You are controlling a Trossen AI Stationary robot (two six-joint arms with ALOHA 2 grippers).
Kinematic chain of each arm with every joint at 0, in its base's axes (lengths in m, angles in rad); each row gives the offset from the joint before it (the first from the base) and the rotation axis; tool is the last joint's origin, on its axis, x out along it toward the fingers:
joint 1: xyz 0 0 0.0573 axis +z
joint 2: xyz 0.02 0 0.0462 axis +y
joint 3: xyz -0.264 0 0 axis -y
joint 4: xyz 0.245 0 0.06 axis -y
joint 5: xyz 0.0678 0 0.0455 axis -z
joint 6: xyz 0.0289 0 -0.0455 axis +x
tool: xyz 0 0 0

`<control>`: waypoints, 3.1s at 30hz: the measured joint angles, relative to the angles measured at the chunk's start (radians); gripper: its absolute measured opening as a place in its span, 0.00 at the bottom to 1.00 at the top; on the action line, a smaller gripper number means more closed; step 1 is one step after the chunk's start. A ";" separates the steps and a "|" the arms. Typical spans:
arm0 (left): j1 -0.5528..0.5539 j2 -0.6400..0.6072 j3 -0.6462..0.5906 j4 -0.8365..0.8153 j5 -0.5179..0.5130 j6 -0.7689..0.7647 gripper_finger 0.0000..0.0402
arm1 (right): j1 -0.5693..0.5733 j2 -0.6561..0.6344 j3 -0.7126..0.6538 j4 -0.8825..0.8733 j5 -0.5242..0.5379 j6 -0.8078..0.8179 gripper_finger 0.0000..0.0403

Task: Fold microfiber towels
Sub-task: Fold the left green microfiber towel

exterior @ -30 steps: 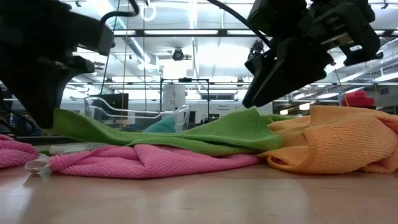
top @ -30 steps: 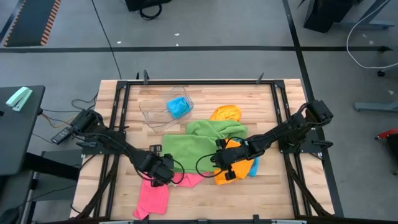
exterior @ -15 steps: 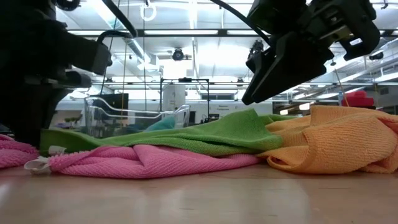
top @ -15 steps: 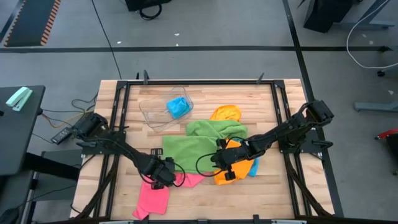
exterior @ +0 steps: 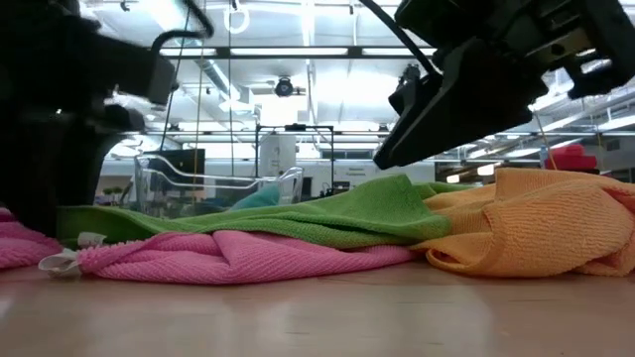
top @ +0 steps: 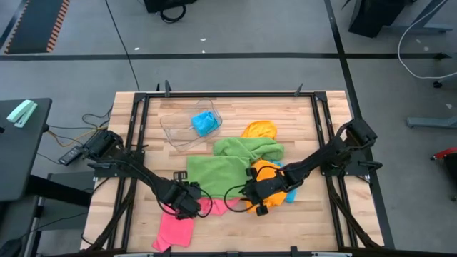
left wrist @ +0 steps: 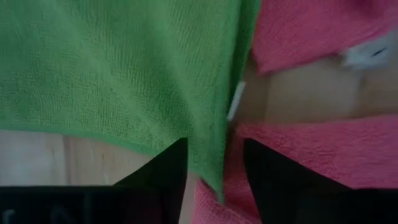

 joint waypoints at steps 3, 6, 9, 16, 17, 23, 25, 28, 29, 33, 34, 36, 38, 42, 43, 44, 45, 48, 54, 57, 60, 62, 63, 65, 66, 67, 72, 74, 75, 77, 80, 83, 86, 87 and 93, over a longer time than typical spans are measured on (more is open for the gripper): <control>0.000 0.000 0.057 -0.070 0.000 0.001 0.44 | 0.008 0.042 0.000 0.078 0.035 -0.014 0.33; 0.000 -0.002 0.105 -0.119 -0.010 0.004 0.45 | 0.007 0.069 0.000 0.138 0.046 -0.015 0.33; 0.000 -0.002 0.112 -0.110 -0.102 0.019 0.43 | 0.003 0.086 0.000 0.143 0.065 -0.011 0.33; 0.046 0.002 0.014 0.094 -0.228 0.052 0.36 | 0.029 0.091 0.000 0.094 0.082 -0.008 0.33; 0.056 0.004 -0.005 0.123 -0.235 0.058 0.35 | 0.035 0.091 0.000 0.079 0.092 -0.014 0.33; 0.109 0.006 -0.101 0.192 -0.243 0.066 0.28 | 0.034 0.091 0.000 0.102 0.143 -0.011 0.31; 0.115 0.006 -0.128 0.240 -0.232 0.066 0.26 | 0.029 0.104 0.000 0.145 0.143 -0.014 0.31; 0.114 0.002 -0.160 0.312 -0.210 0.072 0.24 | 0.016 0.136 -0.002 0.205 0.147 -0.021 0.31; 0.108 0.002 -0.164 0.337 -0.206 0.070 0.23 | 0.009 0.146 -0.002 0.248 0.151 -0.023 0.31; 0.088 0.003 -0.168 0.379 -0.197 0.065 0.20 | -0.029 0.181 0.008 0.288 0.154 -0.018 0.31; 0.084 0.003 -0.168 0.394 -0.196 0.063 0.19 | -0.036 0.187 0.014 0.261 0.145 -0.008 0.31; 0.078 0.005 -0.169 0.410 -0.210 0.045 0.17 | -0.038 0.191 0.027 0.209 0.116 0.015 0.31; 0.074 0.006 -0.170 0.408 -0.221 0.034 0.16 | -0.029 0.190 0.041 0.166 0.088 0.033 0.31; 0.074 0.006 -0.172 0.400 -0.225 0.020 0.13 | 0.002 0.188 0.060 0.048 0.065 0.034 0.31; 0.074 0.006 -0.172 0.400 -0.226 0.020 0.12 | 0.010 0.185 0.065 0.028 0.064 0.033 0.31; 0.074 0.006 -0.172 0.399 -0.226 0.020 0.12 | 0.016 0.183 0.067 0.000 0.059 0.031 0.31; 0.074 0.006 -0.172 0.398 -0.226 0.020 0.12 | 0.021 0.183 0.067 -0.039 0.056 0.033 0.31; 0.074 0.006 -0.172 0.395 -0.228 0.020 0.11 | 0.024 0.173 0.071 -0.113 0.045 0.055 0.31; 0.075 0.006 -0.172 0.393 -0.232 0.021 0.11 | 0.016 0.108 0.064 -0.193 -0.078 0.077 0.31; 0.075 0.006 -0.172 0.393 -0.235 0.022 0.11 | 0.018 0.045 0.063 -0.227 -0.141 0.090 0.31; 0.075 0.006 -0.173 0.394 -0.236 0.035 0.10 | 0.019 -0.010 0.063 -0.239 -0.128 0.090 0.31; 0.074 0.006 -0.174 0.404 -0.237 0.047 0.10 | 0.018 -0.043 0.063 -0.223 -0.091 0.090 0.31; 0.071 0.006 -0.174 0.411 -0.237 0.047 0.10 | 0.018 -0.055 0.064 -0.216 -0.065 0.085 0.31; 0.068 0.007 -0.174 0.420 -0.237 0.053 0.10 | 0.018 -0.063 0.064 -0.205 -0.015 0.074 0.31; 0.065 0.007 -0.174 0.420 -0.236 0.055 0.10 | 0.017 -0.062 0.064 -0.203 0.005 0.067 0.31; 0.061 0.007 -0.174 0.419 -0.238 0.055 0.10 | 0.017 -0.057 0.063 -0.189 0.021 0.061 0.31; 0.037 0.006 -0.173 0.412 -0.237 0.058 0.08 | 0.007 -0.002 0.064 -0.095 0.058 0.052 0.31; 0.027 -0.007 -0.172 0.406 -0.231 0.061 0.07 | -0.003 0.017 0.064 -0.076 0.058 0.041 0.31; 0.020 -0.013 -0.169 0.403 -0.231 0.067 0.07 | -0.006 0.024 0.064 -0.073 0.060 0.038 0.31; 0.003 -0.037 -0.165 0.395 -0.231 0.073 0.06 | -0.015 0.027 0.064 -0.079 0.061 0.038 0.31; -0.017 -0.056 -0.150 0.402 -0.231 0.098 0.07 | -0.011 0.009 0.063 -0.130 0.061 0.046 0.31; -0.034 -0.060 -0.138 0.397 -0.231 0.152 0.09 | 0.012 -0.047 0.063 -0.210 0.063 0.062 0.31; -0.043 -0.060 -0.138 0.387 -0.232 0.175 0.11 | 0.035 -0.106 0.064 -0.284 0.066 0.077 0.31; -0.044 -0.060 -0.138 0.386 -0.232 0.178 0.12 | 0.040 -0.127 0.063 -0.305 0.069 0.078 0.31; -0.044 -0.067 -0.105 0.317 -0.236 0.179 0.18 | 0.058 -0.242 0.064 -0.400 0.109 0.098 0.31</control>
